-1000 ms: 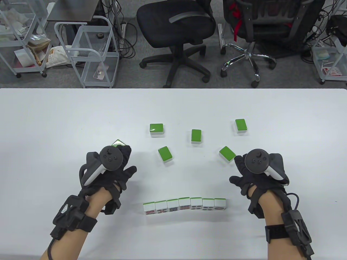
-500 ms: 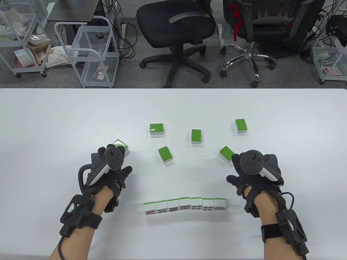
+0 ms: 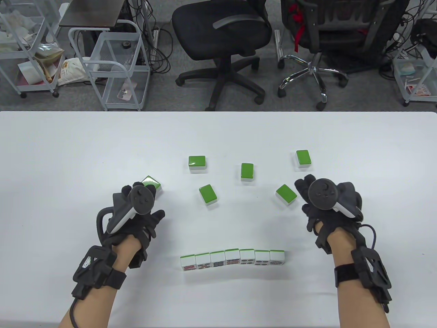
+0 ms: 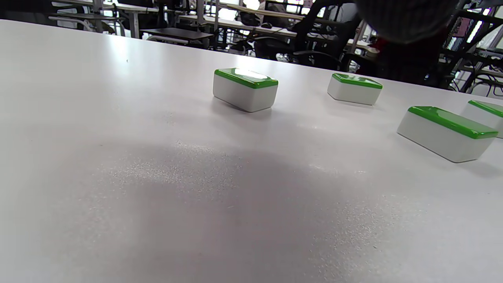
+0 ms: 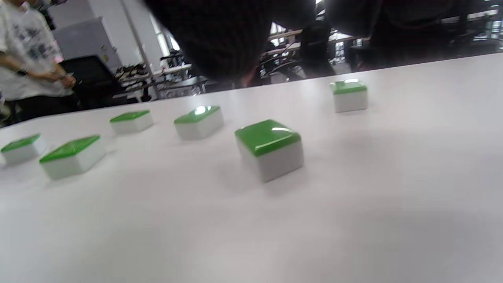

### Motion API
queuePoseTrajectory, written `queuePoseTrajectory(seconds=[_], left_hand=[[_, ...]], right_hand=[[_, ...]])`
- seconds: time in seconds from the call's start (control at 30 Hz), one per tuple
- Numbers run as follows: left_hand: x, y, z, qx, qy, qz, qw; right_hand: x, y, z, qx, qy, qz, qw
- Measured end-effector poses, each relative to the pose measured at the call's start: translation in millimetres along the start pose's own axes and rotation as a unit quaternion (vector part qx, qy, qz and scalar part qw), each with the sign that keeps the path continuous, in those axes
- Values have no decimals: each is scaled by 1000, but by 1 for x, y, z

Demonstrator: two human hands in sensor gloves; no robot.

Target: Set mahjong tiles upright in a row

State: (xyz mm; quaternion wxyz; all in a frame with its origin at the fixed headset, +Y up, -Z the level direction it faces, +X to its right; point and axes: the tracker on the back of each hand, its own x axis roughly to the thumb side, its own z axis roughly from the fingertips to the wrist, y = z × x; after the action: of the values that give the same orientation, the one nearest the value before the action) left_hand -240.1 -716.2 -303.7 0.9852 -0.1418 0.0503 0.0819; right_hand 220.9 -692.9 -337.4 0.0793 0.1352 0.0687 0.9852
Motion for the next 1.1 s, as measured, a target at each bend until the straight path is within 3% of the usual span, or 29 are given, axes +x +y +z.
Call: queuePoseTrajectory(seconds=[0.2, 0.3, 0.63, 0.83, 0.97, 1.1], left_hand=[[-5, 0, 1, -1, 3, 4, 1000], [-7, -1, 0, -4, 5, 4, 1000], [-9, -4, -1, -12, 10, -5, 1000], [-9, -5, -1, -13, 7, -4, 1000], [-8, -5, 0, -15, 4, -2, 1000], [-7, -6, 0, -17, 1, -3, 1000]], right_hand=[[15, 38, -49, 104, 1, 63, 993], [19, 48, -61, 128, -5, 97, 987], [28, 51, -70, 78, -25, 173, 981], [24, 31, -45, 158, -18, 49, 986], [21, 27, -7, 268, -17, -18, 963], [22, 41, 22, 367, -8, -57, 928]])
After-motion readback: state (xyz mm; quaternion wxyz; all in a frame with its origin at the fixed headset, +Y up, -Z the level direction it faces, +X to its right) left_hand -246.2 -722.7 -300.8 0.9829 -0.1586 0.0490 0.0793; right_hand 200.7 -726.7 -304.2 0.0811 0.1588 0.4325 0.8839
